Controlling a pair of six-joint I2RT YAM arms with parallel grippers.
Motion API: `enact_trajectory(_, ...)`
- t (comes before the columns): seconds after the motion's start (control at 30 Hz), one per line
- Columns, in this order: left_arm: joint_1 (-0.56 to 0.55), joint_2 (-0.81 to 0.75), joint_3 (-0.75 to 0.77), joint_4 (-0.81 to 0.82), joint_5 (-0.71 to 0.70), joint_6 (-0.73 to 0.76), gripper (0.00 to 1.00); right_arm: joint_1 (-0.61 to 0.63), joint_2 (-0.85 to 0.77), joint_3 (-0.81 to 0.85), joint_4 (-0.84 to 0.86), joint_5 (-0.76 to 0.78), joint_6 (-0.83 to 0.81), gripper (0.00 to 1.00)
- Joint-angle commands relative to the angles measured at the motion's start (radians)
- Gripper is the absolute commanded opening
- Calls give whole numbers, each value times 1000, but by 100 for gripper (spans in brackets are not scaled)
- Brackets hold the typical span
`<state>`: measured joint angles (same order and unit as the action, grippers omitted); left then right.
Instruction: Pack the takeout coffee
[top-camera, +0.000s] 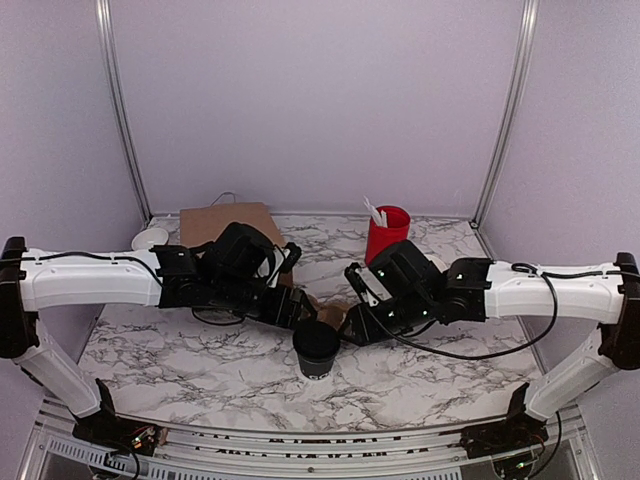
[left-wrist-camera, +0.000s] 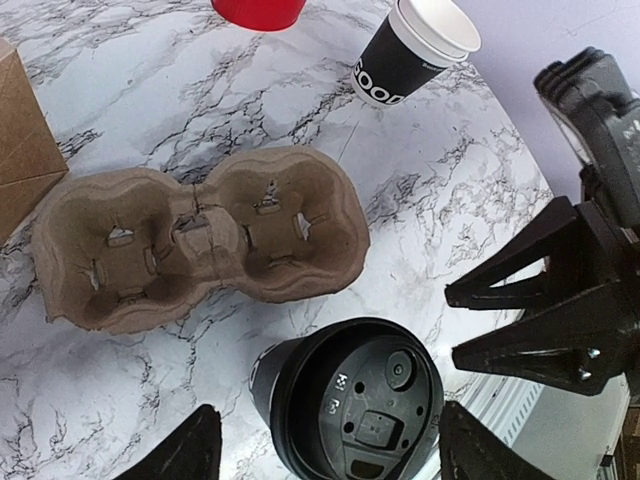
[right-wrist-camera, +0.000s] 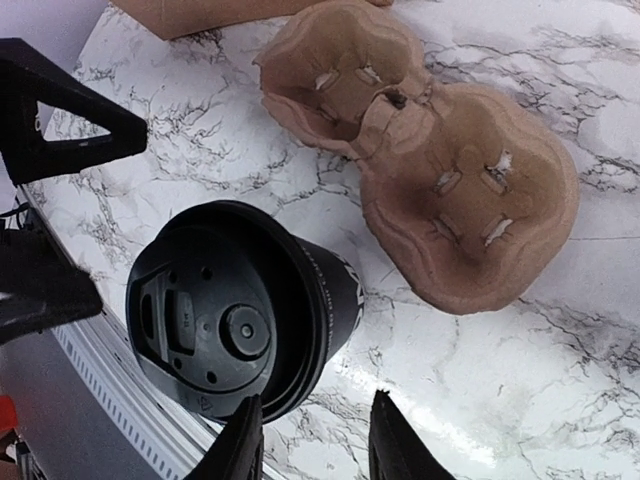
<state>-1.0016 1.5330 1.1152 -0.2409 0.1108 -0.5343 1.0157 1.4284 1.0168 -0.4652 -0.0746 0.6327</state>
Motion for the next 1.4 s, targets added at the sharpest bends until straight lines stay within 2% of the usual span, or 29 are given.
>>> enact_trajectory(0.0, -1, 8, -1, -34, -41, 4, 71, 36, -53, -2, -32, 21, -11, 35)
enact_trajectory(0.27, 12, 73, 44, -73, -63, 10, 64, 70, -38, -18, -7, 14, 6, 35)
enact_trajectory(0.53, 12, 76, 40, -87, -98, 12, 62, 70, -6, -23, 22, 4, 4, 34)
enact_trajectory(0.8, 17, 71, 40, -88, -116, 6, 61, 70, 34, -7, 37, 11, 7, 29)
enact_trajectory(1.37, 32, 20, 45, -114, -154, 11, 64, 63, 74, 34, 25, 23, -14, 28)
